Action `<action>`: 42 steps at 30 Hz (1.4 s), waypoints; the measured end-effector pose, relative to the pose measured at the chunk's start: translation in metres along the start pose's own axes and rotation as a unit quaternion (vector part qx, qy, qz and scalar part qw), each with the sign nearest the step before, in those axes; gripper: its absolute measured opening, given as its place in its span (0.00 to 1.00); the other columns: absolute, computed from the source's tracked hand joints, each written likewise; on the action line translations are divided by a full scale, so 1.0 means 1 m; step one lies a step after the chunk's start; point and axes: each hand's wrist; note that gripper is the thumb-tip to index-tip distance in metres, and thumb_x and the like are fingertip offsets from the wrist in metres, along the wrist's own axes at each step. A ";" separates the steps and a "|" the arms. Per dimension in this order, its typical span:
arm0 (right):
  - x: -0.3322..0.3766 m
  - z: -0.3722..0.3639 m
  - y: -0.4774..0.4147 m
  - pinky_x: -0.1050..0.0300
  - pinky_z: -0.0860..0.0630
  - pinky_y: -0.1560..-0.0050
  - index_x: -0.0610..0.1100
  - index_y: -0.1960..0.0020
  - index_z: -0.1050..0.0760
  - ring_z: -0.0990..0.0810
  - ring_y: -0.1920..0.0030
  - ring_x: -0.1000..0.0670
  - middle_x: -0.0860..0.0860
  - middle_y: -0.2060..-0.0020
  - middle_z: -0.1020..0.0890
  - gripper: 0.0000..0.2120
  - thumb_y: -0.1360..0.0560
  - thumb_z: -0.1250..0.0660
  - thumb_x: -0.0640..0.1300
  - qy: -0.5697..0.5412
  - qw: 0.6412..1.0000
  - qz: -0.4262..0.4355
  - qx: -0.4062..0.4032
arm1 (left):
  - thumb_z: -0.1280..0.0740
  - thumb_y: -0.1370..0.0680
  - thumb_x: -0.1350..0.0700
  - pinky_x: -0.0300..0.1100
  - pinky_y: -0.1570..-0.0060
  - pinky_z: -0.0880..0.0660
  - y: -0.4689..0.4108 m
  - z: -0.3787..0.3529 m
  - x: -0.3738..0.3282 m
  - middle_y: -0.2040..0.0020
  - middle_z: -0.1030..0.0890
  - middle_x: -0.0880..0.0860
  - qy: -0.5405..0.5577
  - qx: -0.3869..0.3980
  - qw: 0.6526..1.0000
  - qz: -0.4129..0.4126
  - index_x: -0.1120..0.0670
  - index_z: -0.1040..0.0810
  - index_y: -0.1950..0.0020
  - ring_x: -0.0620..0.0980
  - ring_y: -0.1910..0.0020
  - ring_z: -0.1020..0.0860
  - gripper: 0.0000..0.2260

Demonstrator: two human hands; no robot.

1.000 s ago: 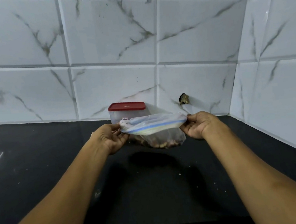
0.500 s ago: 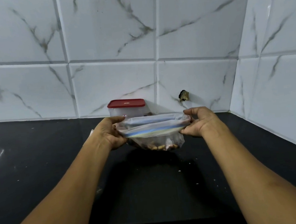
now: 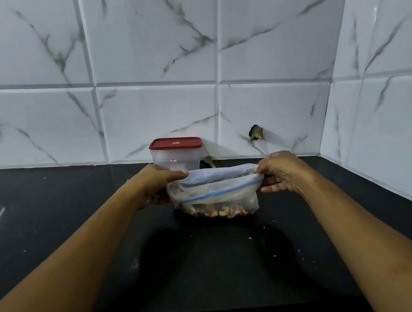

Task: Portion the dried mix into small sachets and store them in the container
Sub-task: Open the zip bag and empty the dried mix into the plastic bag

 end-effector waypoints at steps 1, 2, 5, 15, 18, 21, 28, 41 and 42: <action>0.001 0.000 -0.001 0.50 0.17 0.64 0.37 0.48 0.23 0.16 0.60 0.43 0.39 0.55 0.17 0.04 0.22 0.32 0.32 -0.002 1.000 -0.010 0.008 | 0.23 0.25 0.48 0.44 0.61 0.20 0.000 0.000 -0.001 0.50 0.14 0.57 -0.017 0.011 1.000 0.004 0.59 0.17 0.45 0.53 0.56 0.17 0.16; 0.002 -0.001 -0.002 0.49 0.17 0.62 0.38 0.47 0.23 0.16 0.59 0.44 0.40 0.55 0.17 0.04 0.21 0.32 0.33 -0.023 0.999 -0.022 0.014 | 0.23 0.25 0.47 0.44 0.61 0.21 0.000 -0.001 -0.002 0.51 0.15 0.57 -0.025 0.020 0.999 0.010 0.58 0.17 0.45 0.52 0.57 0.18 0.17; 0.003 -0.001 -0.007 0.49 0.19 0.55 0.40 0.49 0.23 0.19 0.57 0.46 0.43 0.55 0.19 0.02 0.21 0.32 0.35 -0.129 0.989 -0.067 0.038 | 0.25 0.22 0.49 0.41 0.65 0.25 -0.001 -0.001 -0.003 0.57 0.18 0.55 -0.009 0.029 0.999 0.025 0.57 0.18 0.44 0.50 0.63 0.22 0.13; 0.002 -0.005 -0.007 0.51 0.20 0.61 0.43 0.51 0.24 0.22 0.55 0.44 0.41 0.51 0.22 0.07 0.25 0.31 0.33 -0.094 0.995 0.017 0.009 | 0.24 0.23 0.49 0.41 0.65 0.22 0.004 -0.001 -0.001 0.56 0.18 0.55 -0.011 0.059 0.998 -0.024 0.56 0.19 0.50 0.51 0.60 0.21 0.11; 0.006 -0.004 -0.001 0.55 0.22 0.67 0.42 0.52 0.26 0.22 0.61 0.46 0.42 0.56 0.23 0.07 0.25 0.30 0.34 0.043 0.998 0.053 0.003 | 0.27 0.24 0.63 0.43 0.62 0.23 0.000 -0.001 -0.002 0.51 0.20 0.59 -0.019 0.061 0.998 -0.021 0.57 0.21 0.48 0.54 0.56 0.23 0.07; 0.010 -0.010 -0.003 0.49 0.18 0.63 0.40 0.58 0.26 0.21 0.61 0.43 0.41 0.59 0.23 0.06 0.27 0.30 0.32 0.144 0.986 0.079 -0.018 | 0.31 0.23 0.66 0.45 0.63 0.23 -0.003 -0.011 -0.004 0.50 0.21 0.61 -0.060 0.009 0.997 -0.043 0.58 0.22 0.49 0.56 0.56 0.23 0.05; 0.023 0.001 -0.005 0.49 0.16 0.59 0.39 0.46 0.23 0.16 0.61 0.42 0.41 0.57 0.17 0.10 0.28 0.33 0.35 0.346 0.934 0.065 -0.067 | 0.36 0.21 0.64 0.45 0.63 0.24 -0.010 0.013 -0.012 0.59 0.18 0.61 -0.196 -0.035 0.980 0.005 0.58 0.22 0.44 0.57 0.63 0.20 0.07; 0.022 0.000 -0.006 0.47 0.14 0.57 0.39 0.49 0.22 0.15 0.63 0.41 0.42 0.63 0.17 0.08 0.28 0.34 0.36 0.374 0.920 0.073 -0.088 | 0.40 0.22 0.67 0.39 0.69 0.30 -0.012 0.018 -0.013 0.54 0.23 0.56 -0.279 -0.007 0.960 -0.038 0.53 0.20 0.47 0.50 0.67 0.28 0.13; 0.024 -0.003 -0.006 0.49 0.15 0.60 0.38 0.49 0.22 0.16 0.66 0.42 0.42 0.65 0.18 0.08 0.28 0.34 0.35 0.360 0.926 0.074 -0.089 | 0.38 0.23 0.66 0.40 0.67 0.29 -0.011 0.015 -0.014 0.50 0.20 0.56 -0.308 -0.002 0.949 -0.067 0.52 0.20 0.47 0.51 0.64 0.26 0.13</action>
Point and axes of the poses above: each hand's wrist, its own y-axis away from the middle knuckle, its own z-axis out of the back of the hand, x = y × z
